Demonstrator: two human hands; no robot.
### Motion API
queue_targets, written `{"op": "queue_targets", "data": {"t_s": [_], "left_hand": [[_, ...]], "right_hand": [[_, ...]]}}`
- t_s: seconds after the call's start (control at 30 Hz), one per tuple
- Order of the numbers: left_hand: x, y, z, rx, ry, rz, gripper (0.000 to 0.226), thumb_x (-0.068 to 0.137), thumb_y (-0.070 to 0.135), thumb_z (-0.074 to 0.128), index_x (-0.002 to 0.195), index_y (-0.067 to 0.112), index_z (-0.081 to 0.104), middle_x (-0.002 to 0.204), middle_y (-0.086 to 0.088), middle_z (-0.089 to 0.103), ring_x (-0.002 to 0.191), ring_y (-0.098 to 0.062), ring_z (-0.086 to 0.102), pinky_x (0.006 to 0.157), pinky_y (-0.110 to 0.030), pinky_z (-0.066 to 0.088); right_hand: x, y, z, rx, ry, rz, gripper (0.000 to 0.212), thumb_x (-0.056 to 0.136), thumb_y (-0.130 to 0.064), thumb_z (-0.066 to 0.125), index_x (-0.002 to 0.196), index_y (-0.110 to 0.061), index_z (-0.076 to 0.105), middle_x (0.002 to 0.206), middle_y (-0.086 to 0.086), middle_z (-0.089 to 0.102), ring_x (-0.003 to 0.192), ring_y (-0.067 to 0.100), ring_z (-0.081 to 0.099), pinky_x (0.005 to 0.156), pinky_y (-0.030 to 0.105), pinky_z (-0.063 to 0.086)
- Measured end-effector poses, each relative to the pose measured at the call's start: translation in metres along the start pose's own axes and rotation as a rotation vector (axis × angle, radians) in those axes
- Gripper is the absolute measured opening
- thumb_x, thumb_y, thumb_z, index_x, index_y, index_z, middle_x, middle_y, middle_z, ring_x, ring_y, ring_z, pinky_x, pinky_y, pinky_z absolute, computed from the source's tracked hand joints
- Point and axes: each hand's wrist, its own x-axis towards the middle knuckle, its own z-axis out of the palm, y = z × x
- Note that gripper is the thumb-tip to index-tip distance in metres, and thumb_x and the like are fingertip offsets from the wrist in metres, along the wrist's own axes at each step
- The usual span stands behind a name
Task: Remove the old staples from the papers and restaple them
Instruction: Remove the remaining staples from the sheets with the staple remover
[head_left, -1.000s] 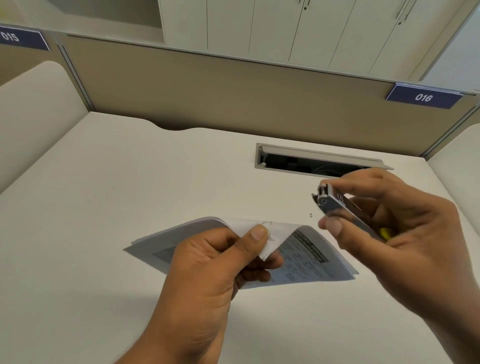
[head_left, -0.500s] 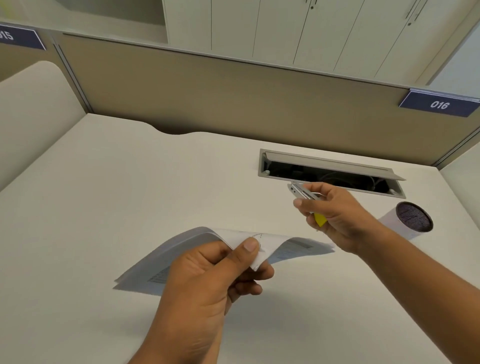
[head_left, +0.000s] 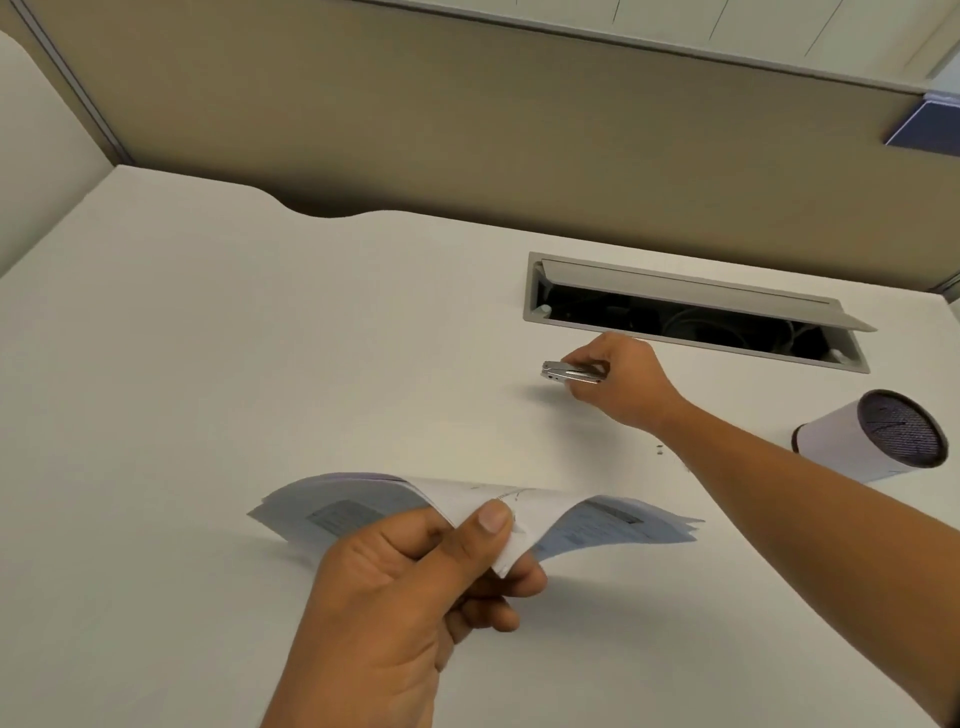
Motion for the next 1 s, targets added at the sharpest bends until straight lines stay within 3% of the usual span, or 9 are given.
{"op": "queue_targets", "data": {"t_s": [0.23, 0.4, 0.5, 0.6, 0.7, 0.83, 1.0], "left_hand": [[0.022, -0.007, -0.002, 0.009, 0.031, -0.038, 0.018, 0.056, 0.015, 0.066, 0.042, 0.005, 0.069, 0.045, -0.011, 0.062, 0.040, -0.018, 0.063, 0.034, -0.020, 0.046], [0.030, -0.008, 0.001, 0.021, 0.033, -0.035, 0.015, 0.054, 0.018, 0.067, 0.044, 0.008, 0.071, 0.046, -0.009, 0.064, 0.042, -0.017, 0.064, 0.036, -0.020, 0.046], [0.030, -0.008, 0.002, 0.027, 0.019, -0.016, 0.014, 0.054, 0.022, 0.068, 0.046, 0.011, 0.072, 0.048, -0.008, 0.064, 0.045, -0.015, 0.066, 0.038, -0.019, 0.047], [0.026, -0.005, 0.001, 0.044, -0.006, 0.016, 0.015, 0.057, 0.023, 0.068, 0.048, 0.013, 0.073, 0.050, -0.006, 0.066, 0.048, -0.014, 0.066, 0.040, -0.018, 0.048], [0.019, -0.002, 0.000, 0.066, -0.045, 0.057, 0.017, 0.060, 0.027, 0.069, 0.051, 0.014, 0.074, 0.055, -0.005, 0.068, 0.052, -0.013, 0.067, 0.043, -0.019, 0.049], [0.000, 0.003, 0.005, 0.081, -0.096, 0.116, 0.016, 0.065, 0.029, 0.069, 0.056, 0.017, 0.075, 0.061, -0.004, 0.070, 0.057, -0.013, 0.068, 0.047, -0.019, 0.051], [-0.036, 0.009, 0.015, 0.082, -0.180, 0.178, 0.017, 0.066, 0.028, 0.068, 0.054, 0.017, 0.074, 0.059, -0.003, 0.070, 0.052, -0.011, 0.067, 0.044, -0.018, 0.049]], "right_hand": [[0.030, 0.026, 0.023, -0.070, -0.040, -0.067, 0.028, 0.083, -0.021, 0.075, 0.111, -0.020, 0.075, 0.097, -0.001, 0.061, 0.091, 0.015, 0.054, 0.080, 0.024, 0.040], [0.036, 0.035, 0.030, -0.082, -0.040, -0.065, 0.033, 0.081, -0.020, 0.077, 0.114, -0.018, 0.074, 0.102, 0.007, 0.066, 0.098, 0.024, 0.060, 0.087, 0.034, 0.050], [0.033, 0.033, 0.026, -0.103, -0.054, -0.062, 0.046, 0.080, -0.025, 0.079, 0.123, -0.018, 0.068, 0.116, 0.005, 0.066, 0.109, 0.024, 0.060, 0.095, 0.035, 0.049], [0.020, 0.009, 0.001, 0.033, 0.117, -0.083, 0.045, 0.083, -0.033, 0.076, 0.125, -0.021, 0.066, 0.125, -0.001, 0.064, 0.116, 0.013, 0.058, 0.103, 0.031, 0.046], [-0.026, -0.044, -0.046, 0.313, 0.239, -0.236, 0.030, 0.089, -0.037, 0.068, 0.113, -0.020, 0.069, 0.112, -0.001, 0.071, 0.103, 0.012, 0.066, 0.095, 0.038, 0.053], [-0.119, -0.106, -0.094, 0.500, 0.138, -0.598, 0.044, 0.087, -0.045, 0.067, 0.111, -0.009, 0.065, 0.113, 0.011, 0.068, 0.103, 0.032, 0.066, 0.085, 0.039, 0.050], [-0.178, -0.123, -0.107, 0.332, 0.198, -0.708, 0.019, 0.080, -0.010, 0.076, 0.098, -0.011, 0.071, 0.098, 0.006, 0.073, 0.092, 0.023, 0.071, 0.077, 0.039, 0.054]]}}
